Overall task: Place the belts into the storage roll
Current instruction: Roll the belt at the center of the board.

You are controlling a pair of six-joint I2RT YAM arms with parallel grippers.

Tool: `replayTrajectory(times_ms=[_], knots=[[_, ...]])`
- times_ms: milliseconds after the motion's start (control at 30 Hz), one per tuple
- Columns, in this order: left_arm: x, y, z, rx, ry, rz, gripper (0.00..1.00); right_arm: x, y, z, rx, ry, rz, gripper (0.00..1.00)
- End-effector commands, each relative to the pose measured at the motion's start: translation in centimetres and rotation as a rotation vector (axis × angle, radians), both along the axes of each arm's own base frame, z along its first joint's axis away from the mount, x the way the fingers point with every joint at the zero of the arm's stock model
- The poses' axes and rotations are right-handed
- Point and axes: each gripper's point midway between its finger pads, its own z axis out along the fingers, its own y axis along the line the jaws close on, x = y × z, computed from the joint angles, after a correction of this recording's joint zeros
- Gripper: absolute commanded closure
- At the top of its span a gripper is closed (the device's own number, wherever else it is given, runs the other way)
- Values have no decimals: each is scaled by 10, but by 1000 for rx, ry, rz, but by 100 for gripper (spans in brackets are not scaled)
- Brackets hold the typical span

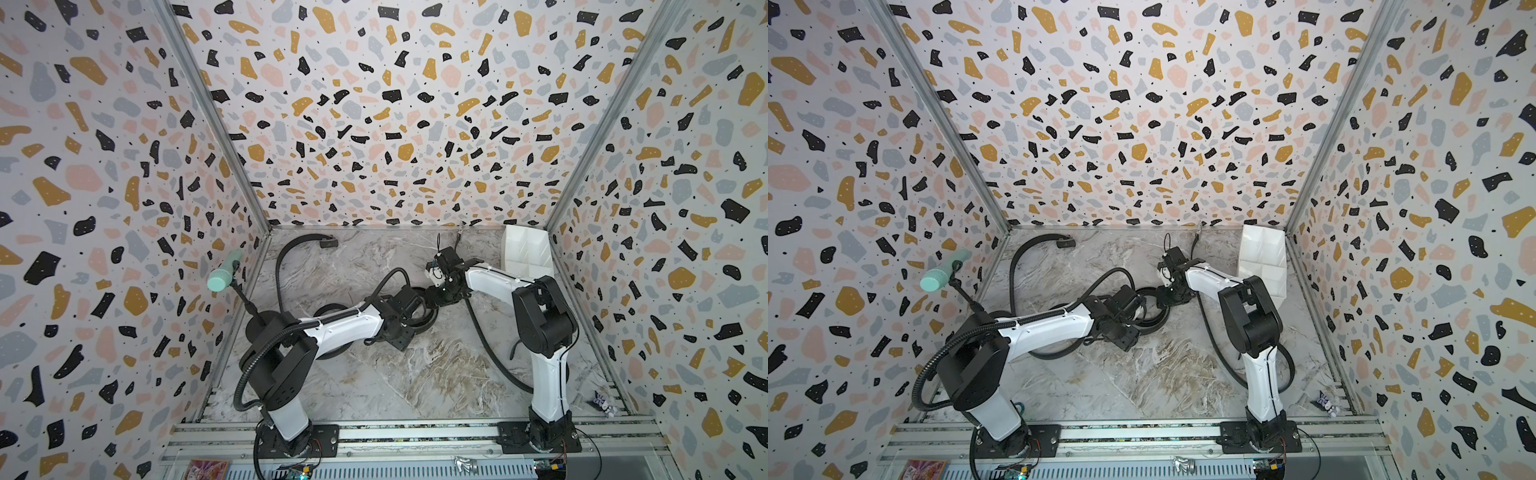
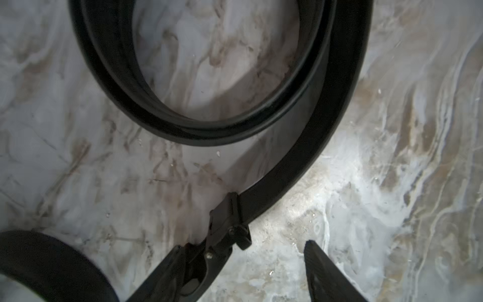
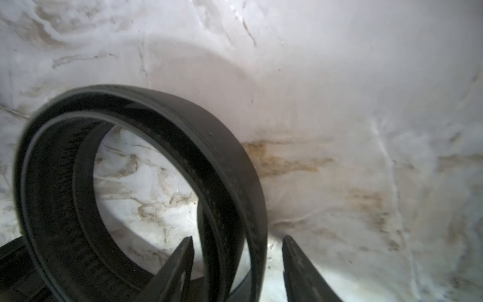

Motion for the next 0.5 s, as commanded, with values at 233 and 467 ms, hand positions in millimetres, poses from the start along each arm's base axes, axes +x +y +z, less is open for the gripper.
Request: replayTrajectory(times_ms=[233, 467], knots=[[19, -5, -22, 55, -65, -67, 55, -31, -11, -40, -72, 169, 15, 43], [17, 14, -36, 118, -79, -19, 100, -31, -16, -46, -126, 178, 27, 49]])
